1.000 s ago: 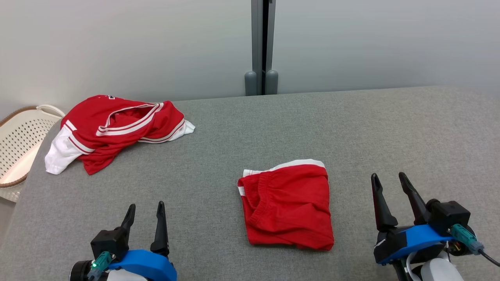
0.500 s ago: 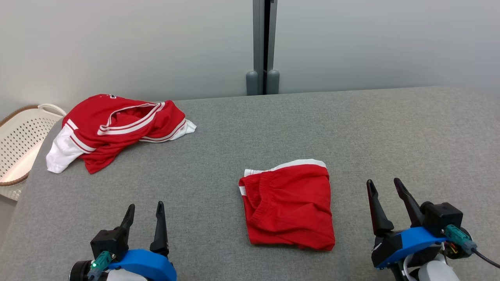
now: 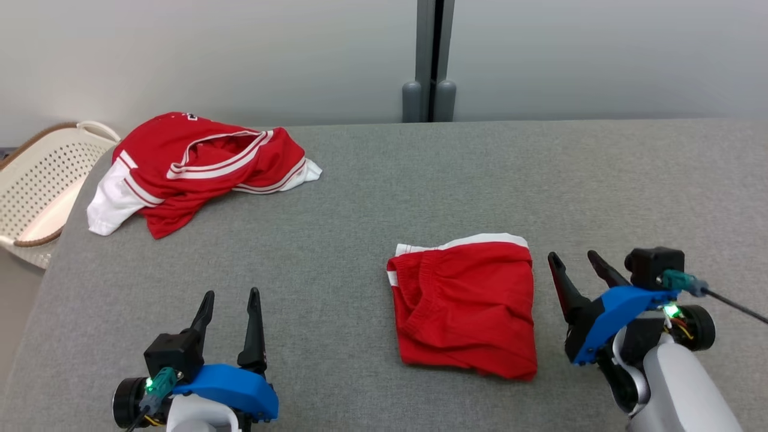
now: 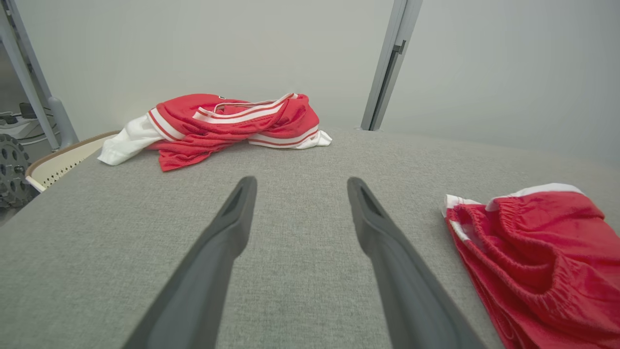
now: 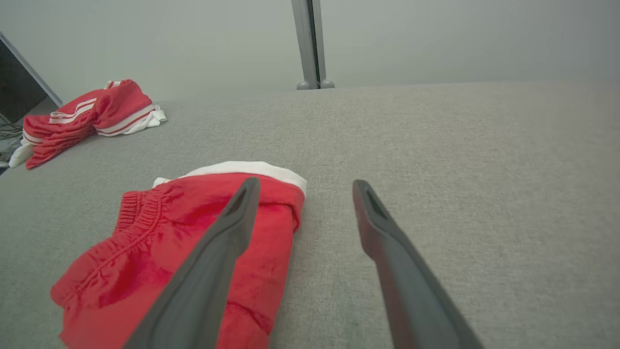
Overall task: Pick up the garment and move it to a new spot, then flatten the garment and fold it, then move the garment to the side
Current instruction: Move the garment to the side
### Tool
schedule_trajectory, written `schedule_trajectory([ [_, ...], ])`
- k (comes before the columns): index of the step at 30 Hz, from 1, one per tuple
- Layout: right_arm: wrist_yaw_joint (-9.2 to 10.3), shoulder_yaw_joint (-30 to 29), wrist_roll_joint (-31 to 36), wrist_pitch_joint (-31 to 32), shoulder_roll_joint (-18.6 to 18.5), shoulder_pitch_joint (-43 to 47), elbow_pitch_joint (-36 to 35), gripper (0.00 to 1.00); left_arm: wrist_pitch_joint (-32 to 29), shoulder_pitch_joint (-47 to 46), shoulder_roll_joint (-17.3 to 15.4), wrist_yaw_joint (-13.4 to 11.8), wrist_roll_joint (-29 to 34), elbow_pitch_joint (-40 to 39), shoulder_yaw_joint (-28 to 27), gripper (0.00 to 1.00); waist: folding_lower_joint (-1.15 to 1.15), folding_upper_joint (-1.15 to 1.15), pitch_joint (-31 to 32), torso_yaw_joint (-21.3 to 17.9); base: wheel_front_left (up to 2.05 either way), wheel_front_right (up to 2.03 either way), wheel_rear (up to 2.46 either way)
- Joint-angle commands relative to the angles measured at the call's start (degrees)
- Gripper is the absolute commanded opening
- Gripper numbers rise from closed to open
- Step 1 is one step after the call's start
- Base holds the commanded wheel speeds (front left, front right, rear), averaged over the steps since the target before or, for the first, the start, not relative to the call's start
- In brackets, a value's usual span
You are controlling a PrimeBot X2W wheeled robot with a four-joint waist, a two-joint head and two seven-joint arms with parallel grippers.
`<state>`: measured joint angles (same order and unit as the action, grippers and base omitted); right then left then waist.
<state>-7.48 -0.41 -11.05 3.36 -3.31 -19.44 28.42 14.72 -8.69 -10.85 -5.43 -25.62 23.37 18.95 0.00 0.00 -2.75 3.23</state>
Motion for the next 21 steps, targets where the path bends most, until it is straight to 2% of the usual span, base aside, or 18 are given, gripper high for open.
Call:
schedule_trajectory([
  [1, -0.03, 0.1, -0.4, 1.3, -1.0, -1.0, 0.8, 1.00, 0.0, -1.0, 0.0, -0.1, 0.3, -0.3, -0.1, 1.00, 0.00, 0.00, -1.5, 1.3, 0.00, 0.00, 0.00],
  [8, -0.03, 1.8, -4.6, 10.7, -3.1, -4.5, 7.2, 1.00, 0.2, -2.8, 0.8, 0.1, 0.4, -0.7, 0.3, 1.00, 0.00, 0.00, -4.9, 5.3, 0.00, 0.00, 0.00],
  [14, -0.03, 2.8, -7.7, 13.6, -3.9, -4.8, 10.2, 1.00, 0.4, -3.1, 0.7, 0.2, 0.6, -0.6, 0.0, 1.00, 0.00, 0.00, -6.0, 7.1, 0.00, 0.00, 0.00],
  [15, -0.03, 3.2, -8.0, 13.7, -4.0, -4.9, 10.6, 0.59, 0.4, -3.2, 0.6, 0.3, 0.7, -0.6, -0.1, 1.00, 0.00, 0.00, -6.1, 7.2, 0.00, 0.00, 0.00],
  [16, -0.03, 3.5, -8.4, 14.0, -4.0, -5.1, 10.9, 0.40, 0.5, -3.2, 0.6, 0.3, 0.7, -0.6, -0.2, 1.00, 0.00, 0.00, -6.3, 7.2, 0.00, 0.00, 0.00],
  [17, -0.03, 3.9, -8.6, 14.0, -4.1, -5.2, 11.1, 0.29, 0.5, -3.3, 0.6, 0.3, 0.9, -0.7, -0.1, 1.00, 0.00, 0.00, -6.5, 7.1, 0.00, 0.00, 0.00],
  [18, -0.03, 4.4, -8.7, 13.9, -4.1, -5.6, 11.1, 0.03, 0.5, -3.4, 0.7, 0.3, 1.0, -0.9, 0.0, 1.00, 0.00, 0.00, -6.8, 6.9, 0.00, 0.00, 0.00],
  [19, -0.03, 4.9, -8.8, 13.6, -4.3, -6.1, 11.0, 0.00, 0.5, -3.6, 0.7, 0.4, 1.1, -1.1, 0.1, 1.00, 0.00, 0.00, -7.1, 6.5, 0.00, 0.00, 0.00],
  [21, -0.02, 5.4, -8.6, 12.3, -5.0, -7.4, 10.5, 0.00, 0.5, -3.8, 0.5, 0.3, 1.6, -1.6, 0.3, 1.00, 0.00, 0.00, -8.1, 5.5, 0.00, 0.00, 0.00],
])
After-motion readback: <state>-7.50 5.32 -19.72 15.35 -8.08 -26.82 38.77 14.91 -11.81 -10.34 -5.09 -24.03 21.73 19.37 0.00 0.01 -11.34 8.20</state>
